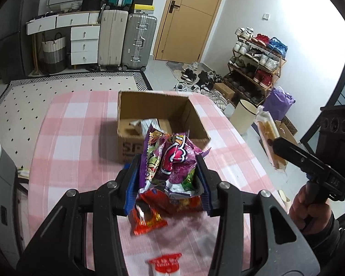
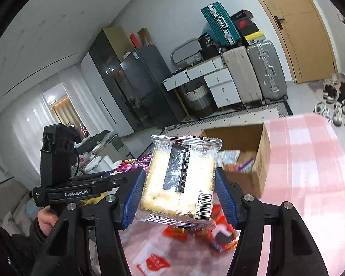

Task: Organize snacks
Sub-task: 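Carry the purple bag and cream cake pack toward the cardboard box, then lower both bags into the box and open both grippers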

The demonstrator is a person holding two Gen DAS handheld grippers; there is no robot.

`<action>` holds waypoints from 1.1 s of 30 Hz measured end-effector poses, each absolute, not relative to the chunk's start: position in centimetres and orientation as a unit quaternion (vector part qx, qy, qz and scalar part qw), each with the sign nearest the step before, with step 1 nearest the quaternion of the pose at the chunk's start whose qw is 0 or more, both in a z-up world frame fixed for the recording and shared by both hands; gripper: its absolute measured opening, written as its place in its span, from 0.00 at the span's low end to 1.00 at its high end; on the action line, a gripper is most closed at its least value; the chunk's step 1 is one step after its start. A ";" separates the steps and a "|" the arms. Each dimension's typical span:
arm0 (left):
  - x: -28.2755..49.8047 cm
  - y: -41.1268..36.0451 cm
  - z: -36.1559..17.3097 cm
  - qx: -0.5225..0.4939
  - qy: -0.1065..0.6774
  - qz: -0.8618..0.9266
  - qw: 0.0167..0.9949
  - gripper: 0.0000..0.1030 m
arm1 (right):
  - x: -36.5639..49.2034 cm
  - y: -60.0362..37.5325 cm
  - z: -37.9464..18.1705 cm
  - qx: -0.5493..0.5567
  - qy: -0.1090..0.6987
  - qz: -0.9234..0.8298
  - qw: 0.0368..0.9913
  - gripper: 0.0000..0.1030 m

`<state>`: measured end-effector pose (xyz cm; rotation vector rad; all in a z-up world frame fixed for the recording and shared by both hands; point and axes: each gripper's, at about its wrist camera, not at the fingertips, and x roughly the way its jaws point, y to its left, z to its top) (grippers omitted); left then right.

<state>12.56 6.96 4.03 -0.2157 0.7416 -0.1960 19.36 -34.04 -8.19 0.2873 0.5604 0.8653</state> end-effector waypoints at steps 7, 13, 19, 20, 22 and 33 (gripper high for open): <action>17.7 6.7 5.7 -0.095 0.361 -0.088 0.924 0.40 | 23.2 -32.9 -5.8 0.123 0.261 0.403 0.869 0.59; 21.8 7.3 6.4 -0.098 0.363 -0.077 0.924 0.40 | 26.2 -31.8 -4.4 0.108 0.258 0.398 0.874 0.59; 26.2 7.8 5.5 -0.103 0.379 -0.077 0.916 0.40 | 29.9 -30.6 -5.3 0.108 0.273 0.390 0.873 0.59; 26.9 7.8 5.1 -0.099 0.381 -0.073 0.916 0.40 | 30.7 -30.3 -5.6 0.107 0.277 0.388 0.872 0.59; 28.2 7.9 4.2 -0.100 0.392 -0.064 0.912 0.40 | 32.2 -29.6 -6.4 0.098 0.288 0.379 0.874 0.59; 32.9 7.8 -1.2 -0.123 0.417 -0.075 0.897 0.40 | 37.7 -26.6 -12.8 0.076 0.339 0.365 0.864 0.60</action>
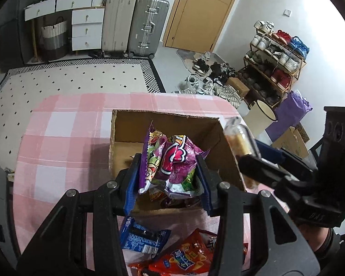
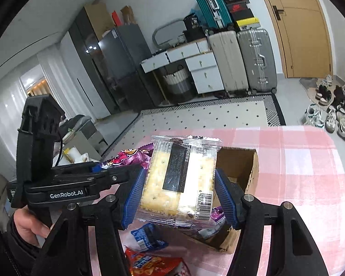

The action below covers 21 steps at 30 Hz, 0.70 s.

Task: Organize snacks
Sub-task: 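Lower both bags into the box and open both grippers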

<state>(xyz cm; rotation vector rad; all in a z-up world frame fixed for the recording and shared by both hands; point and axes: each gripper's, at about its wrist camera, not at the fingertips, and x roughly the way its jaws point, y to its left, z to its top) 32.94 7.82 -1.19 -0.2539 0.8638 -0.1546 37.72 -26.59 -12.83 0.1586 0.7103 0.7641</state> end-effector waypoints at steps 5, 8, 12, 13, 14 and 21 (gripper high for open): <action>34.4 7.6 -3.1 -0.125 0.432 -0.075 0.890 0.42 | 39.4 -25.9 -15.0 0.072 0.358 0.356 0.860 0.60; 35.1 7.6 -4.1 -0.122 0.449 -0.057 0.883 0.69 | 40.3 -25.4 -16.3 0.058 0.376 0.340 0.860 0.72; 34.6 8.1 -4.1 -0.125 0.443 -0.045 0.887 0.73 | 40.0 -26.0 -16.4 0.047 0.365 0.331 0.869 0.79; 34.3 8.2 -3.9 -0.121 0.440 -0.038 0.889 0.73 | 39.8 -26.5 -16.0 0.050 0.356 0.327 0.874 0.79; 33.9 8.2 -3.7 -0.119 0.437 -0.038 0.891 0.73 | 39.6 -27.0 -15.7 0.055 0.351 0.327 0.876 0.79; 30.9 8.0 -2.0 -0.116 0.421 -0.033 0.899 0.73 | 36.7 -29.7 -12.4 0.071 0.313 0.330 0.888 0.83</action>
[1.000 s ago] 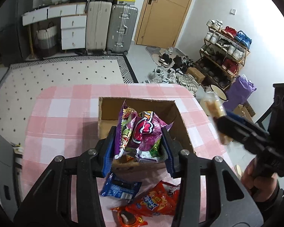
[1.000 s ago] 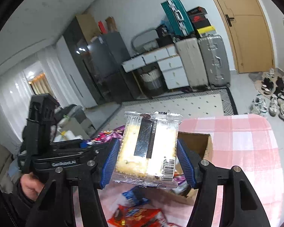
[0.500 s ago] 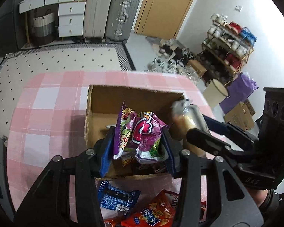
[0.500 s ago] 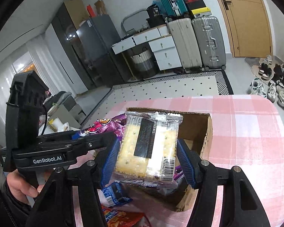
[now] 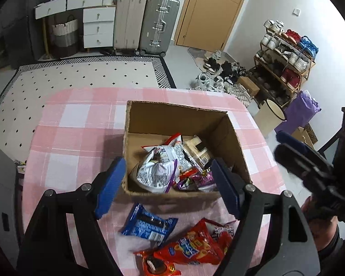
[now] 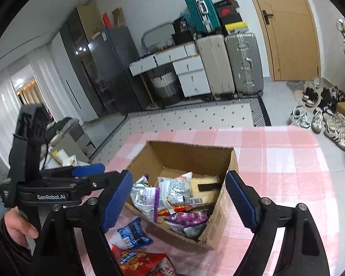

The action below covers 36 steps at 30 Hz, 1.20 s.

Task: Organize snacks
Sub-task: 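Lower both bags into the box and open both grippers, then lower the left gripper onto the white balloon-gum pack and close it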

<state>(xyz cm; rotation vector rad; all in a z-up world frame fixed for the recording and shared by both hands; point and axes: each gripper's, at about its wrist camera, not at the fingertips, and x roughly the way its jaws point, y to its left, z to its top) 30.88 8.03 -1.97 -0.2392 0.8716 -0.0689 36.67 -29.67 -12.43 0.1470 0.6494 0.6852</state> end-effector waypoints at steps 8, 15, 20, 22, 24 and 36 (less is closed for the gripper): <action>25.1 7.4 0.3 -0.108 0.401 -0.036 0.909 0.77 | 30.8 -31.5 -9.1 0.071 0.270 0.340 0.898 0.92; 19.4 6.5 1.0 -0.108 0.390 -0.038 0.913 0.81 | 25.2 -32.6 -7.7 0.062 0.243 0.344 0.905 0.97; 16.0 5.7 1.7 -0.092 0.382 -0.029 0.919 0.83 | 22.3 -33.2 -8.1 0.073 0.254 0.348 0.899 0.98; 14.5 5.3 2.3 -0.088 0.375 -0.032 0.922 0.86 | 21.1 -33.4 -8.2 0.078 0.258 0.347 0.898 0.98; 13.0 5.0 2.8 -0.088 0.368 -0.031 0.925 0.88 | 20.1 -33.7 -8.3 0.079 0.258 0.344 0.899 0.98; 3.9 4.0 4.3 -0.072 0.343 -0.038 0.936 0.99 | 12.5 -35.3 -9.1 0.083 0.257 0.346 0.899 0.99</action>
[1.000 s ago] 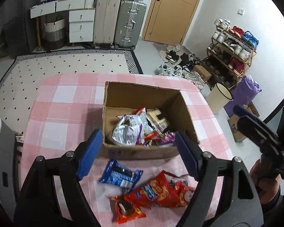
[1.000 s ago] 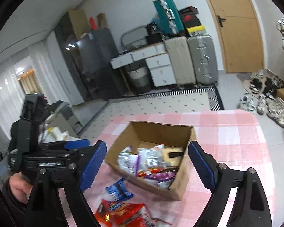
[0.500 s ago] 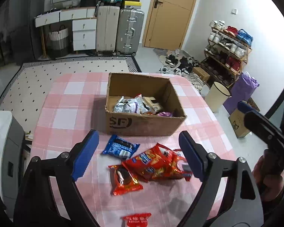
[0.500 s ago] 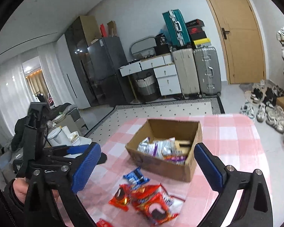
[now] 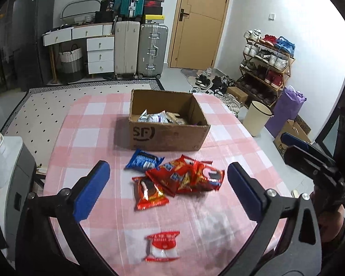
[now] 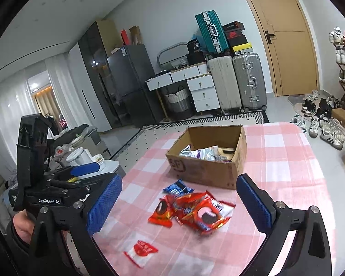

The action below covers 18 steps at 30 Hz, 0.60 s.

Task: Organize snacks
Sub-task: 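Lower the left gripper onto the white balloon-gum pack and close it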

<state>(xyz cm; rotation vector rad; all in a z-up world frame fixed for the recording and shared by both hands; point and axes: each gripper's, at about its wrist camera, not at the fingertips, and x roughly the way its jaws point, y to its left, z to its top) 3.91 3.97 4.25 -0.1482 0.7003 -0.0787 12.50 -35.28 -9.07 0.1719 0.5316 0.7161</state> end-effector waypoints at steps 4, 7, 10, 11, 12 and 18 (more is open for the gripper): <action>1.6 4.2 4.2 -0.072 0.345 -0.045 0.935 0.99 | 10.6 -35.6 -9.4 0.077 0.258 0.343 0.900 0.99; 0.3 4.1 3.6 -0.056 0.358 -0.045 0.931 0.99 | 9.7 -35.9 -9.5 0.082 0.255 0.344 0.900 0.99; -0.7 4.2 2.0 -0.056 0.378 -0.049 0.923 0.99 | 9.0 -36.2 -10.1 0.088 0.260 0.347 0.897 0.99; -0.9 4.2 1.4 -0.058 0.384 -0.048 0.920 0.99 | 9.0 -36.1 -10.2 0.087 0.262 0.347 0.896 0.99; -0.9 4.2 0.7 -0.060 0.389 -0.049 0.918 0.99 | 8.8 -36.1 -10.5 0.084 0.264 0.346 0.896 0.99; -0.6 4.4 -3.5 -0.071 0.430 -0.052 0.898 0.99 | 8.8 -35.9 -11.3 0.084 0.279 0.345 0.893 0.99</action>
